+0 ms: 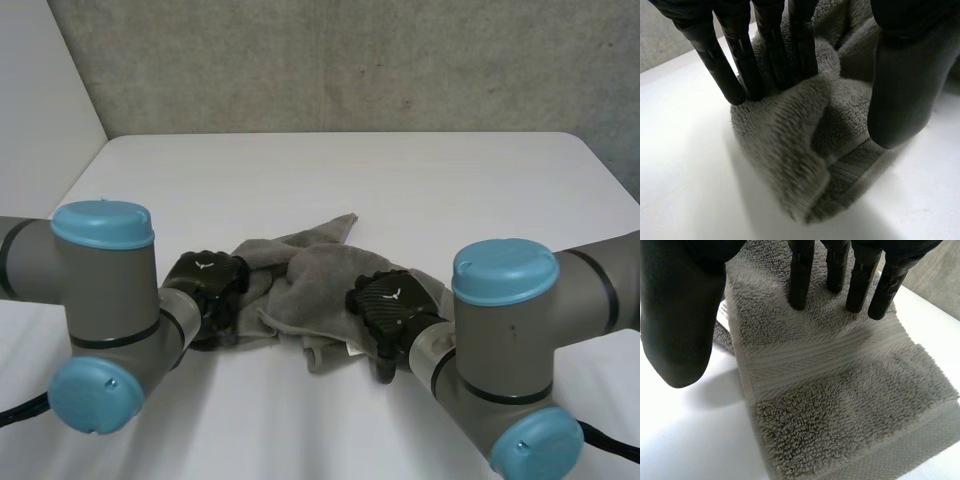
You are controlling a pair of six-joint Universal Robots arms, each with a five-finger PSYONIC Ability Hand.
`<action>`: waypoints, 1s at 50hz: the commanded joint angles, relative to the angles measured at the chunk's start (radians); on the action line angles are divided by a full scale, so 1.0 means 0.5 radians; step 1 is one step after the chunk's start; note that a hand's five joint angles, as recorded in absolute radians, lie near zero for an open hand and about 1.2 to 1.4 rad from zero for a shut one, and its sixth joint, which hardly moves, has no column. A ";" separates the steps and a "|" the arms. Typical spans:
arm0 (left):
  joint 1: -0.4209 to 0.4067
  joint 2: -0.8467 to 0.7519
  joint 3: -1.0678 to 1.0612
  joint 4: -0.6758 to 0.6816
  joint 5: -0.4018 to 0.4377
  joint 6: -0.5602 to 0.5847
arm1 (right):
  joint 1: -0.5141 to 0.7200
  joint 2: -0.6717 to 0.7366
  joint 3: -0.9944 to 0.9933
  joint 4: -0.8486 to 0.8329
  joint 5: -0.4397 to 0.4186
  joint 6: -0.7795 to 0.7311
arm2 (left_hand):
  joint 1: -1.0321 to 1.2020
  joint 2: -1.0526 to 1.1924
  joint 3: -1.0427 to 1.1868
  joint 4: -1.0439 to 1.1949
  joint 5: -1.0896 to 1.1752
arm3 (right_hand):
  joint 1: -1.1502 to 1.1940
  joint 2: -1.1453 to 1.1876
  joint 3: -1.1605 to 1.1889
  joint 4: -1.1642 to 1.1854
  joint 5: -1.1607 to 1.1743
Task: Fold the towel.
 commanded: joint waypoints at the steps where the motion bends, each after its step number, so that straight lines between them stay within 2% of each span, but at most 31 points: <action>1: 0.000 -0.103 0.105 0.008 -0.020 0.008 | 0.006 0.149 -0.128 -0.027 0.117 -0.017 | -0.188 -0.170 -0.172 -0.179 -0.496 | 0.259 0.236 0.247 0.224 0.269; 2: 0.000 -0.103 0.105 0.008 -0.020 0.008 | 0.005 0.150 -0.128 -0.027 0.118 -0.017 | -0.187 -0.170 -0.172 -0.179 -0.496 | 0.260 0.238 0.249 0.226 0.270; 4: 0.000 -0.128 0.138 0.045 -0.023 0.017 | -0.001 0.195 -0.196 -0.030 0.215 -0.027 | -0.158 -0.140 -0.143 -0.150 -0.467 | 0.821 0.798 0.809 0.787 0.831; 5: 0.000 -0.128 0.138 0.045 -0.023 0.017 | -0.001 0.196 -0.196 -0.030 0.216 -0.027 | -0.158 -0.140 -0.143 -0.150 -0.466 | 0.824 0.802 0.812 0.790 0.834; 6: 0.000 -0.134 0.151 0.073 -0.023 0.038 | -0.001 0.223 -0.223 -0.030 0.255 -0.030 | -0.106 -0.088 -0.090 -0.097 -0.414 | 1.243 1.220 1.231 1.208 1.253; 7: 0.000 -0.134 0.151 0.073 -0.023 0.038 | -0.001 0.223 -0.224 -0.030 0.256 -0.030 | -0.105 -0.087 -0.090 -0.097 -0.413 | 1.247 1.224 1.235 1.213 1.257; 9: 0.000 -0.146 0.169 0.131 -0.029 0.109 | -0.016 0.242 -0.269 -0.033 0.302 -0.033 | 0.094 0.111 0.109 0.102 -0.215 | 1.866 1.844 1.855 1.832 1.876; 10: 0.000 -0.146 0.169 0.131 -0.029 0.109 | -0.016 0.242 -0.270 -0.033 0.302 -0.033 | 0.094 0.112 0.110 0.103 -0.214 | 1.869 1.847 1.857 1.835 1.879; 11: 0.000 -0.149 0.175 0.155 -0.032 0.154 | -0.022 0.236 -0.285 -0.033 0.305 -0.033 | 0.100 0.118 0.116 0.109 -0.208 | 2.183 2.161 2.171 2.149 2.193; 12: 0.003 -0.149 0.175 0.171 -0.038 0.210 | -0.034 0.223 -0.300 -0.037 0.305 -0.033 | 0.094 0.112 0.110 0.103 -0.214 | 2.289 2.266 2.277 2.255 2.299; 18: 0.003 -0.140 0.163 0.153 -0.041 0.382 | -0.047 0.147 -0.365 -0.009 0.286 -0.057 | -0.029 -0.011 -0.013 -0.020 -0.337 | 2.290 2.267 2.278 2.256 2.300; 20: 0.015 -0.107 0.126 0.125 -0.068 0.471 | -0.050 0.082 -0.374 0.003 0.283 -0.097 | -0.321 -0.303 -0.305 -0.312 -0.629 | 2.290 2.267 2.278 2.256 2.300; 25: 0.025 0.019 0.031 0.036 -0.069 0.514 | -0.099 0.039 -0.383 0.003 0.283 -0.177 | -0.768 -0.750 -0.752 -0.759 -1.076 | 2.290 2.267 2.278 2.256 2.300; 38: 0.110 0.044 -0.061 0.140 -0.078 0.523 | -0.169 0.048 -0.392 0.022 0.283 -0.208 | -0.704 -0.686 -0.689 -0.696 -1.012 | 2.290 2.267 2.278 2.256 2.300; 50: 0.144 0.010 -0.079 0.324 -0.081 0.526 | -0.212 0.061 -0.389 0.031 0.280 -0.211 | -0.270 -0.252 -0.254 -0.261 -0.578 | 2.290 2.267 2.278 2.256 2.300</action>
